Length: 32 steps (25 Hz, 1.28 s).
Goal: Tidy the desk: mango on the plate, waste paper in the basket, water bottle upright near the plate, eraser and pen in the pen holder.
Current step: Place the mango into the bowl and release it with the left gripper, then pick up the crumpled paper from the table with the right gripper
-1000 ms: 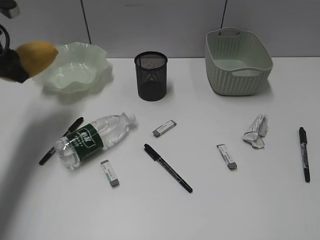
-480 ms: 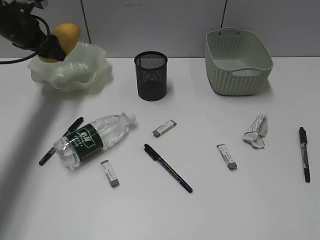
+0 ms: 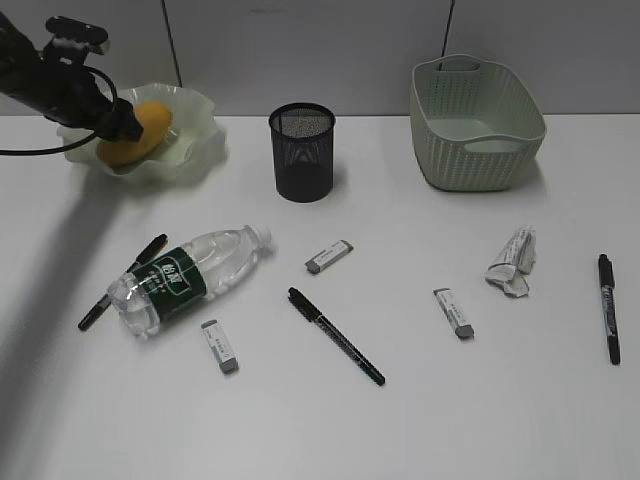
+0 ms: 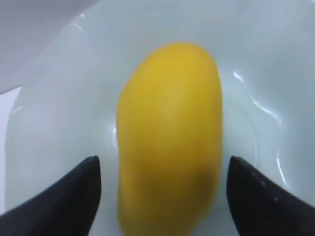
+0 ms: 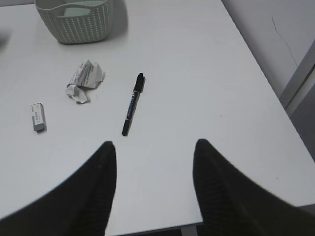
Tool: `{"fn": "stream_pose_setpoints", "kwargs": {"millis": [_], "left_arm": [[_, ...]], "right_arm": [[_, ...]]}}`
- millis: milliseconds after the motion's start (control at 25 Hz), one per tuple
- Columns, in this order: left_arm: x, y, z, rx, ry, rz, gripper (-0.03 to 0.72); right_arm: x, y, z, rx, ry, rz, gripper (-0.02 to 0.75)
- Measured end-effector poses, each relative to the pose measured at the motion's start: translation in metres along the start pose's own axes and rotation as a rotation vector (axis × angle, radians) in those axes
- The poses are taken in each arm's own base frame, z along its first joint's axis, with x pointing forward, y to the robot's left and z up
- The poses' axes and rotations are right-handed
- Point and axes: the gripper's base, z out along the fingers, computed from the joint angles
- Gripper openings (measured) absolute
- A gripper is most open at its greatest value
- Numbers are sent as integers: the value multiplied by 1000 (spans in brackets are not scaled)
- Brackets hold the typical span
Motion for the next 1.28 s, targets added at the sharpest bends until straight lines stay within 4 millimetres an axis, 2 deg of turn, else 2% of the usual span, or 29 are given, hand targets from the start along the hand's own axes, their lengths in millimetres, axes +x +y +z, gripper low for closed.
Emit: {"fn": "stream_pose_setpoints", "kwargs": {"millis": [200,320,440,600,680,800,880,1040,1120,1280], "left_arm": [[-6,-1,-6,2,-15,-2,609],[-20,-8,-24,14,-37,13,605],[-39,-19,-52,37,-68,4,589],[-57,-35,-98,89,-33,-115,581],[-55,-45,-118,108,79,-167,573],[-41,-54,-136,94,307,-246,547],[-35,-56,-144,83,395,-311,535],[-33,-60,-167,53,412,-415,529],[-34,-66,-186,32,394,-398,529],[-20,-77,-221,-8,393,-365,520]], "right_arm": [[0,0,0,0,0,0,406],[0,0,0,-1,0,0,406],[0,0,0,-1,0,0,406],[0,0,0,-1,0,0,406],[0,0,0,-1,0,0,406],[0,0,0,-1,0,0,406],[0,0,0,-1,0,0,406],[0,0,0,-1,0,0,406],[0,0,0,-1,-1,0,406],[0,0,0,-1,0,0,406]]}}
